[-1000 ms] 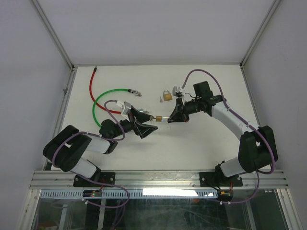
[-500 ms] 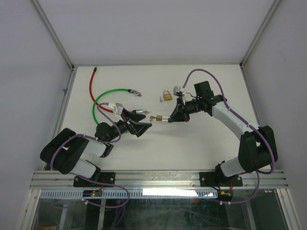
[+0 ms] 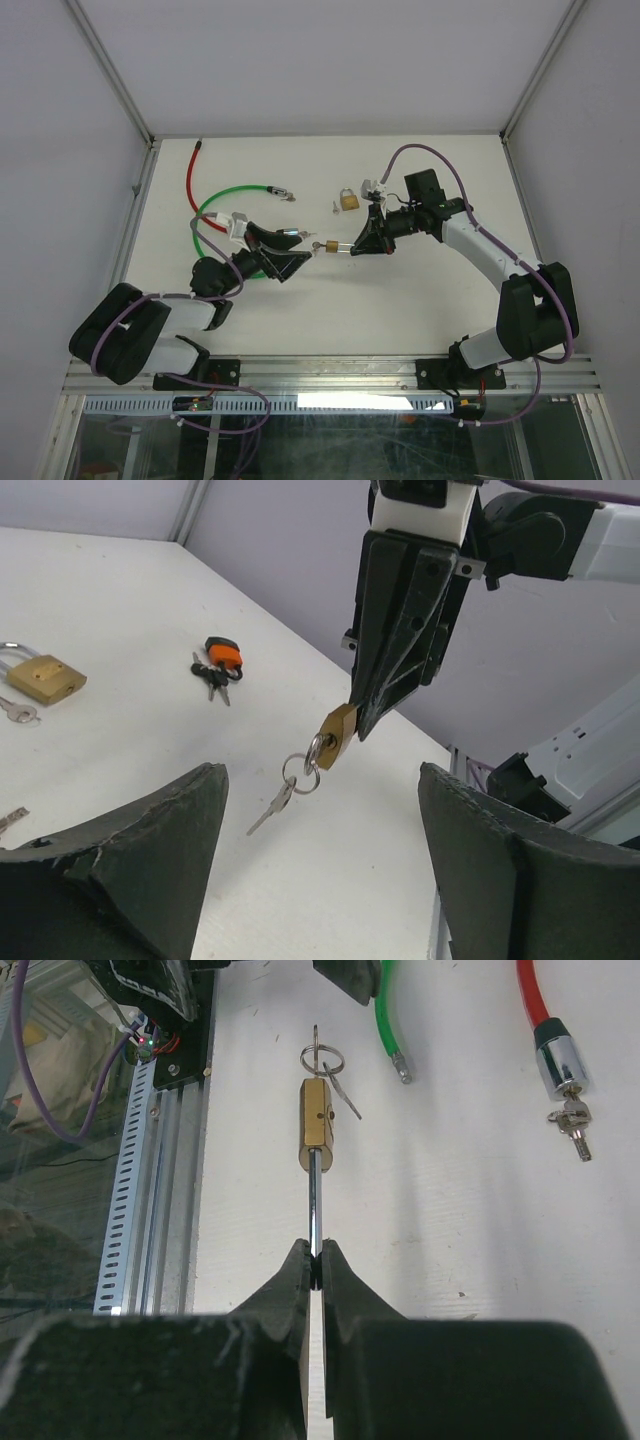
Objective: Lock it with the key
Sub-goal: Lock the lock.
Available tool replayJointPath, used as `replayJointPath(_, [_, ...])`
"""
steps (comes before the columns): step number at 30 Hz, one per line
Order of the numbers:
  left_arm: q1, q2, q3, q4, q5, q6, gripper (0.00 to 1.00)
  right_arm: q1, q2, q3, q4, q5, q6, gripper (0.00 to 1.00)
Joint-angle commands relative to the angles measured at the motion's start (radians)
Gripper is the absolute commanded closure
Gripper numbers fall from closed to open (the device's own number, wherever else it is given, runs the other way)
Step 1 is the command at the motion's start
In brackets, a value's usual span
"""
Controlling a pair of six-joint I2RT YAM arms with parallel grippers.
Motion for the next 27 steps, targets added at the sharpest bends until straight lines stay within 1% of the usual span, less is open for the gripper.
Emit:
replayJointPath(1, [0.003,-0.090,0.065,-0.125,-0.023,0.034,0.25,-0.007,-0.038,0.053,0.026,-0.047,-0.016,1.00])
replayJointPath(4, [-0.008,-0.145,0.106,-0.288,-0.067,0.073,0.32,-0.007,-0.035,0.054,0.026,-0.047,-0.016,1.00])
replayJointPath(6, [-0.031,-0.177,0.131,-0.383,-0.107,0.111,0.33,-0.006,-0.033,0.054,0.025,-0.047,-0.015,1.00])
replayJointPath(13, [-0.128,-0.234,0.199,-0.574,-0.217,0.218,0.38,-0.006,-0.032,0.053,0.027,-0.048,-0.014,1.00])
replayJointPath(18, [-0.161,-0.227,0.225,-0.616,-0.242,0.242,0.42,-0.007,-0.033,0.054,0.026,-0.048,-0.014,1.00])
replayJointPath(25, [-0.164,-0.213,0.232,-0.613,-0.230,0.238,0.50,-0.007,-0.032,0.053,0.026,-0.048,-0.014,1.00])
replayJointPath(27, [-0.165,-0.207,0.231,-0.606,-0.222,0.234,0.51,-0.007,-0.033,0.053,0.026,-0.049,-0.014,1.00])
